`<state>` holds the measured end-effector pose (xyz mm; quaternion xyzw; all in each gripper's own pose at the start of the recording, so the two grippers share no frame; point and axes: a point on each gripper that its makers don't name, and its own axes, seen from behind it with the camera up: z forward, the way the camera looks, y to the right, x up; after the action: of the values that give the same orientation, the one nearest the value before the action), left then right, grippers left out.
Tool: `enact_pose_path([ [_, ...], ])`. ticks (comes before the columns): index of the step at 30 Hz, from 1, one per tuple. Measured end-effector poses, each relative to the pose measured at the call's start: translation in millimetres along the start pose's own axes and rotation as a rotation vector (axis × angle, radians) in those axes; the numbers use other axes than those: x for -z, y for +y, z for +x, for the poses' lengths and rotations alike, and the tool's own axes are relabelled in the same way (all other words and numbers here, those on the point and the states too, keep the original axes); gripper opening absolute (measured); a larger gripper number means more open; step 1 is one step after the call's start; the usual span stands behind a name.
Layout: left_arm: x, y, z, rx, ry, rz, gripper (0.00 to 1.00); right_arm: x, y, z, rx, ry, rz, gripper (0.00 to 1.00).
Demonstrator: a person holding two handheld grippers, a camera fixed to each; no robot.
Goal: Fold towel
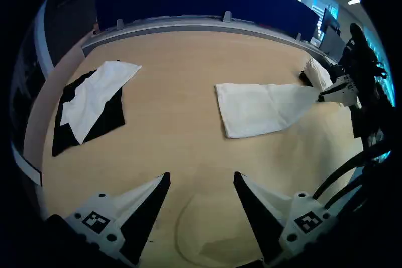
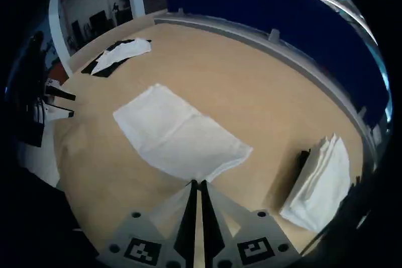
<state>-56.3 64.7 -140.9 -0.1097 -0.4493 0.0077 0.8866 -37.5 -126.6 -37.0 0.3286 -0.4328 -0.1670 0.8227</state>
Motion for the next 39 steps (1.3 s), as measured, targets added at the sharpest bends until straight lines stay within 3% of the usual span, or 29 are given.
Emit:
enact_pose_path([
  [9, 8.3, 2.8, -2, 0.007, 0.005, -0.013, 0.94, 7.5, -18, 48, 0.110, 0.038, 0.007, 0.06],
  [21, 13.7, 13.1, -2, 0.013, 0.019, -0.033, 0.94, -2.2, -40, 81, 0.218, 0.040, 0.039, 0.06],
  [31, 21.4, 13.1, -8, 0.063, 0.040, -0.023, 0.94, -41.6, -90, 114, 0.360, 0.034, 0.140, 0.06],
  [39, 26.8, 5.0, -13, 0.116, 0.060, 0.003, 0.93, -92.9, -148, 112, 0.424, -0.002, 0.258, 0.05],
])
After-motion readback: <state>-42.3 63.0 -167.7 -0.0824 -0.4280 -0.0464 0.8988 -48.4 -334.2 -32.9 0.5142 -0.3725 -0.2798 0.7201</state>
